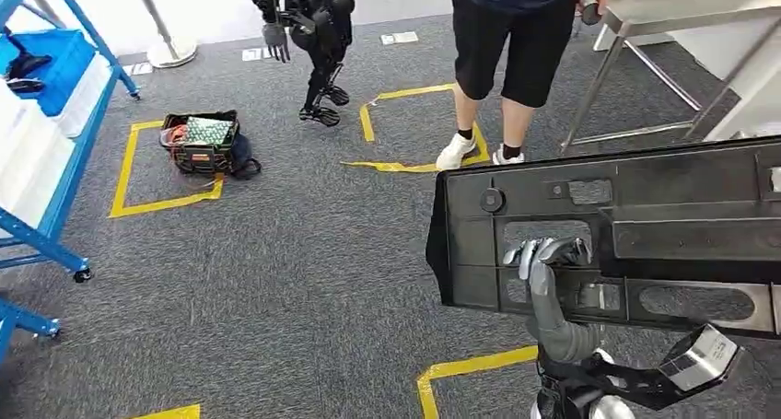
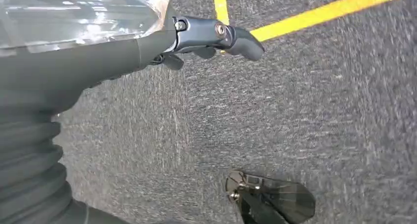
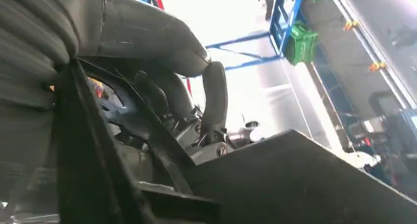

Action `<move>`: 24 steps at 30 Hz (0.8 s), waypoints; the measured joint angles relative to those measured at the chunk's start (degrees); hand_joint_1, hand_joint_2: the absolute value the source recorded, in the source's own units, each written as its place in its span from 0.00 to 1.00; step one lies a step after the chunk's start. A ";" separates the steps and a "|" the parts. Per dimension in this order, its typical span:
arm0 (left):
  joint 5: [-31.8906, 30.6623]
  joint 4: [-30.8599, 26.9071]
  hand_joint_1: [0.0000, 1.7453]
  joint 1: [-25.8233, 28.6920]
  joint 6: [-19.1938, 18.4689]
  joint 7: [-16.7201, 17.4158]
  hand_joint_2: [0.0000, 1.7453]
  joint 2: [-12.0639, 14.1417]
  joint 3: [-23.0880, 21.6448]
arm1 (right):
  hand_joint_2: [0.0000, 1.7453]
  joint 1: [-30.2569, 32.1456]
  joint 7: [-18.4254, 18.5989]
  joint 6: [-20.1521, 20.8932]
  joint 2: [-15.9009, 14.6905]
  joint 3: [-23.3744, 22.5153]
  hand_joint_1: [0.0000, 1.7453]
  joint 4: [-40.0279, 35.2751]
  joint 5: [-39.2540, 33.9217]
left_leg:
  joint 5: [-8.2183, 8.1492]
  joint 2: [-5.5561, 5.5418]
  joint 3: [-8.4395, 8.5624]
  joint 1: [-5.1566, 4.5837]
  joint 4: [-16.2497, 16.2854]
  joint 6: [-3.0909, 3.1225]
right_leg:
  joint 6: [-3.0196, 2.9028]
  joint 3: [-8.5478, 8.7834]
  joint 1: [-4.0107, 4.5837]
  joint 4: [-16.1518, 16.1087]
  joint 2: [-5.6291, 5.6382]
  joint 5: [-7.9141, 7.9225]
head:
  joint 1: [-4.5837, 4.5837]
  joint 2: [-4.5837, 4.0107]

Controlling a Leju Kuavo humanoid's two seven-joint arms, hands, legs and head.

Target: Take the parts from the cabinet and place them on the table.

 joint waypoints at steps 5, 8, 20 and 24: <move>0.04 0.02 0.00 0.01 0.07 0.00 1.00 -0.02 -0.02 | 1.00 0.25 -0.22 -0.17 0.04 -0.04 1.00 0.09 -0.07 | 8.90 -4.70 8.19 1.30 -16.46 -0.07 | 0.57 -0.04 -0.04 0.35 3.62 0.31 | 0.02 0.00; 0.00 0.02 0.00 0.03 0.07 0.02 1.00 -0.07 -0.02 | 1.00 0.34 -0.35 -0.20 0.07 -0.13 1.00 0.09 -0.07 | 8.96 -3.99 7.94 0.48 -16.83 0.46 | 2.00 -1.09 -0.03 0.31 5.44 1.04 | 0.04 0.00; -0.18 0.02 0.00 -0.12 -0.04 0.00 1.00 0.00 -0.02 | 1.00 0.52 -0.55 -0.33 0.04 -0.81 1.00 0.26 -0.07 | 10.16 5.04 7.53 -0.27 -17.67 2.60 | 3.41 0.86 0.64 1.33 -4.83 -1.52 | 0.85 0.00; -0.33 0.02 0.00 -0.30 -0.17 -0.07 1.00 0.02 -0.04 | 1.00 0.46 -0.70 -0.35 0.02 -1.22 1.00 0.26 -0.09 | 10.00 7.13 7.88 -0.69 -17.76 1.53 | 1.78 0.68 1.44 -0.01 -4.26 -1.21 | 0.66 0.00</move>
